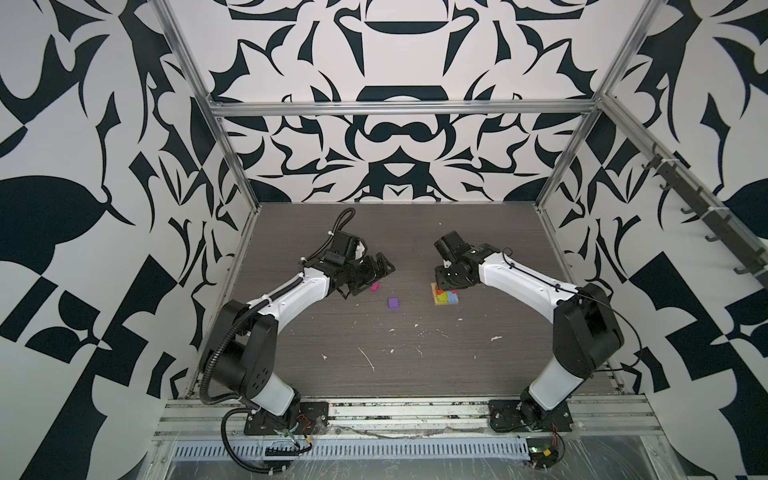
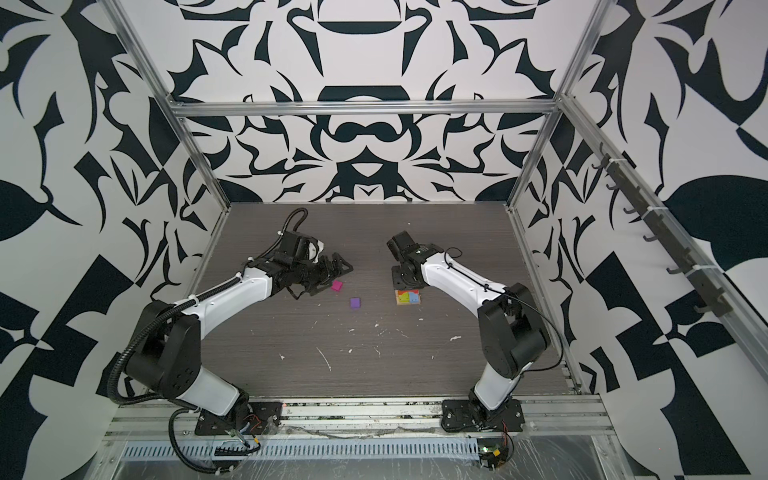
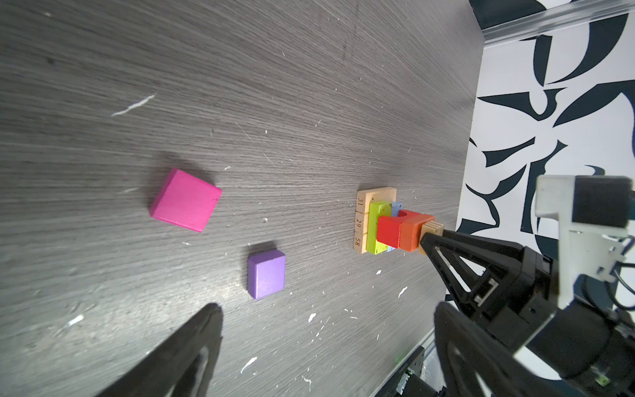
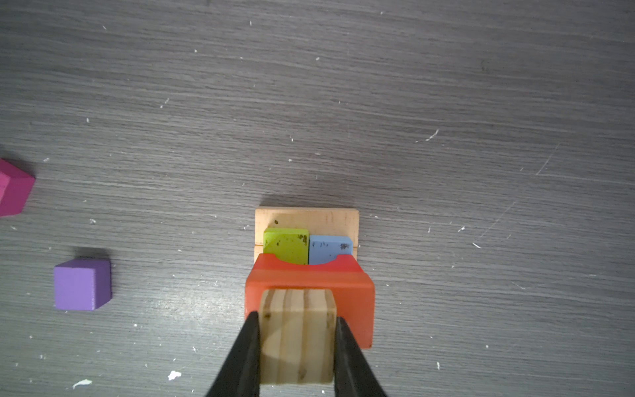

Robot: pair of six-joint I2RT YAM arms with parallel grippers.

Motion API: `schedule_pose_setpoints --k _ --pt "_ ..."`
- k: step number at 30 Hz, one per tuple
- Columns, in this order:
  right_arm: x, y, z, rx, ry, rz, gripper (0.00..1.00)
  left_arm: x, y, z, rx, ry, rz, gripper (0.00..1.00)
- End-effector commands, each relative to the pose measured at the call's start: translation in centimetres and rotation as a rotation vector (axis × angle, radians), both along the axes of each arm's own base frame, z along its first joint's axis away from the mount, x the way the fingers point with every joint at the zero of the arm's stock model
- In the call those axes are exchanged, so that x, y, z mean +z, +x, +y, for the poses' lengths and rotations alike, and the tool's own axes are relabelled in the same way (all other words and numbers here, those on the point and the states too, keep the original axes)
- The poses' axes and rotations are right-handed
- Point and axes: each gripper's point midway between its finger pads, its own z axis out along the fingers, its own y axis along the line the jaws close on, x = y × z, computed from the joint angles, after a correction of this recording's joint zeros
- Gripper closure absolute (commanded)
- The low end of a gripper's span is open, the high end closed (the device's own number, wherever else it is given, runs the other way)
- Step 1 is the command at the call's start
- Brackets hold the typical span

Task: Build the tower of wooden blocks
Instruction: 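Lower the wooden cube onto the red arch beside the orange block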

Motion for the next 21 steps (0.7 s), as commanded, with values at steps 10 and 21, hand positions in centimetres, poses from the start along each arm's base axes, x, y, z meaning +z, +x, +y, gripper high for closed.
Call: schedule_pose_setpoints --k 10,21 --pt "0.90 0.67 -0.03 -0.018 0.014 -0.034 0.71 0.13 -0.62 0.38 -0.004 0.004 -0.011 0.01" --pt "0.90 0.73 -0.06 -0.020 0.016 -0.033 0.69 0.34 -0.51 0.33 -0.004 0.002 -0.015 0.01"
